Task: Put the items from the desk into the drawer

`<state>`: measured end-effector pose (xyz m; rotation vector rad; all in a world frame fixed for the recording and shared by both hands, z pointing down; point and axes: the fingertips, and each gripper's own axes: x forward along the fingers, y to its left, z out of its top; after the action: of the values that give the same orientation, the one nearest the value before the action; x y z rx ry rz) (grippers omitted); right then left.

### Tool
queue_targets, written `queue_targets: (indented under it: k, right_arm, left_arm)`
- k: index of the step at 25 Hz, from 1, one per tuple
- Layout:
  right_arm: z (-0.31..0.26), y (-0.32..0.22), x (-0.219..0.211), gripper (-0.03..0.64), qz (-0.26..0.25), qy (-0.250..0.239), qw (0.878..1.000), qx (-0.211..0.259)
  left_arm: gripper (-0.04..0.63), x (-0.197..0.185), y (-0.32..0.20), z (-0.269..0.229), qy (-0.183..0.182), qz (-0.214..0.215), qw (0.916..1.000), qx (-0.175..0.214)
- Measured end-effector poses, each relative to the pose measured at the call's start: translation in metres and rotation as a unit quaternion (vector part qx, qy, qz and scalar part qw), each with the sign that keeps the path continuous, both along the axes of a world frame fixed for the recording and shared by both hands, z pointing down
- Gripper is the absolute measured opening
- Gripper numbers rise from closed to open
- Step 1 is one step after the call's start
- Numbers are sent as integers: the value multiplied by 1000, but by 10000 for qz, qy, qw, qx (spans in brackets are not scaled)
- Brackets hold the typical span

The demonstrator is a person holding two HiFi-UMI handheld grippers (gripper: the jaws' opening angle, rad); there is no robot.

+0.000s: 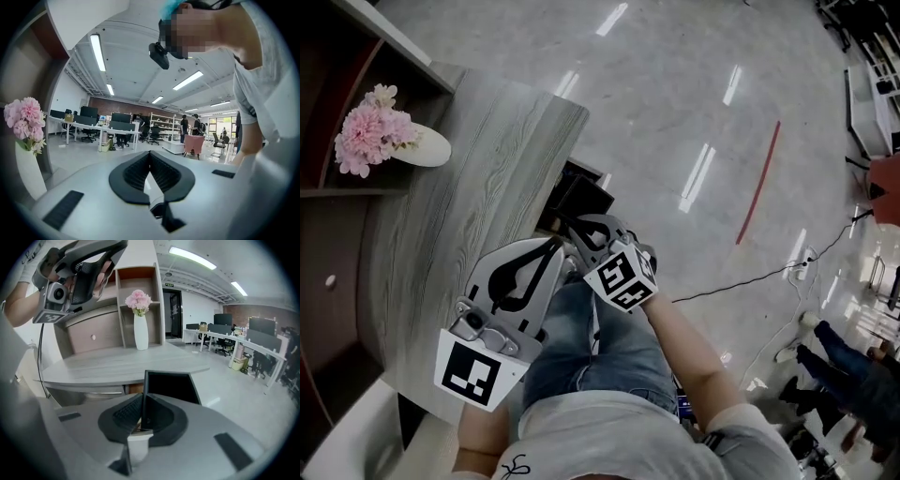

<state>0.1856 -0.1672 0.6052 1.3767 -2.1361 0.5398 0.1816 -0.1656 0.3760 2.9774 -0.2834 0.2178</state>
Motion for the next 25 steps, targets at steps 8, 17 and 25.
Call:
queue_targets:
  k: [8,17,25]
  right_arm:
    - [41,-3,-17,37,-243,65,9994,-242]
    - [63,2,-36,37,-559,400,9970,-352]
    - [54,-1,-37,46,-379,297,9985,-267]
  left_arm:
    - [11,-9,-4,24,-180,-63,9997,-144]
    - [11,-14,-4,36,-256,-56,9995,-200]
    - [11,-19,-1,31,-252,-17,9996,-134]
